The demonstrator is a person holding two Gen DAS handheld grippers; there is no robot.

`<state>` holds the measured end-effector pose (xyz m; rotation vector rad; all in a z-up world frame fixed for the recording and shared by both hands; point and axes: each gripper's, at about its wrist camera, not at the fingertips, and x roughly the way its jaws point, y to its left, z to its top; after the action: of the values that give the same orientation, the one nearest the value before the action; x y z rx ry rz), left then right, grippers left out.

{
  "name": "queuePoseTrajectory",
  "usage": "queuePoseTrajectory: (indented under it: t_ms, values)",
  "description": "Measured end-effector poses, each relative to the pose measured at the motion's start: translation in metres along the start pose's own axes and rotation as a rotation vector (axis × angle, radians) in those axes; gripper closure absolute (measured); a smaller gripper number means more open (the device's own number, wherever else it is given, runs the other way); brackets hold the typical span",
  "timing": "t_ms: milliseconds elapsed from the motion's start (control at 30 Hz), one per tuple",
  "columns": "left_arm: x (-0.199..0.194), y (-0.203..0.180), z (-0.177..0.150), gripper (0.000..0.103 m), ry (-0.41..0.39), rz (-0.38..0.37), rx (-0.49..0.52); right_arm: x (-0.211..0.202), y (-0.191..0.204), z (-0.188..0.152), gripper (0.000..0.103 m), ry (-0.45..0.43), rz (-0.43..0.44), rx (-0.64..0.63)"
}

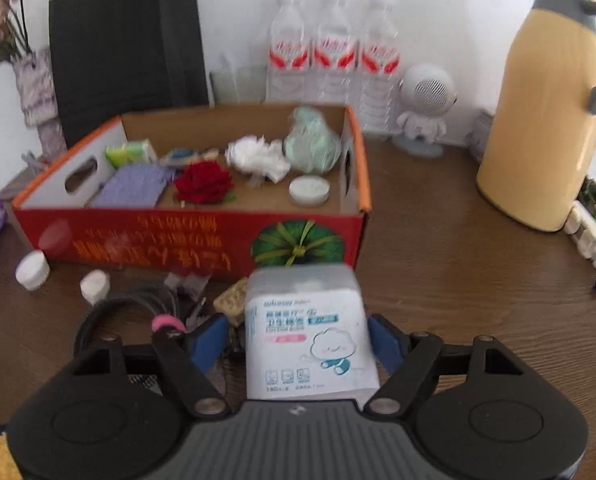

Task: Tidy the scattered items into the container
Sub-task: 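Grasp the plush sheep toy with the left tool while the right tool grasps the cotton-buds box, then carry the plush toy and cotton-buds box into the cardboard box and open both tools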

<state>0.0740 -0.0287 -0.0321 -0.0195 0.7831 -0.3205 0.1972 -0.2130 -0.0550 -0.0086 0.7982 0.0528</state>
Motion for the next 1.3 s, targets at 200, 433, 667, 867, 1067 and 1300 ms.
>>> queuePoseTrajectory:
  t_ms: [200,433,667,867,1067,1300]
  values:
    - [-0.026,0.011,-0.012,0.061,-0.101,0.032,-0.084,-0.041,0.001,-0.019,0.038,-0.04,0.03,0.012]
    - [-0.079,0.003,-0.032,0.062,-0.222,0.076,-0.09,-0.134,0.01,-0.086,0.038,-0.214,0.094,0.036]
    - [-0.121,-0.012,-0.065,0.061,-0.333,0.119,-0.023,-0.193,0.031,-0.147,0.038,-0.298,0.043,0.005]
    - [-0.143,-0.012,-0.083,0.061,-0.345,0.095,-0.013,-0.229,0.044,-0.175,0.038,-0.353,0.054,-0.011]
    - [-0.144,-0.004,-0.065,0.061,-0.366,0.074,-0.006,-0.231,0.044,-0.165,0.038,-0.38,0.049,-0.012]
    - [-0.116,0.044,0.057,0.063,-0.434,0.067,-0.014,-0.195,0.01,-0.075,0.038,-0.44,0.038,0.048]
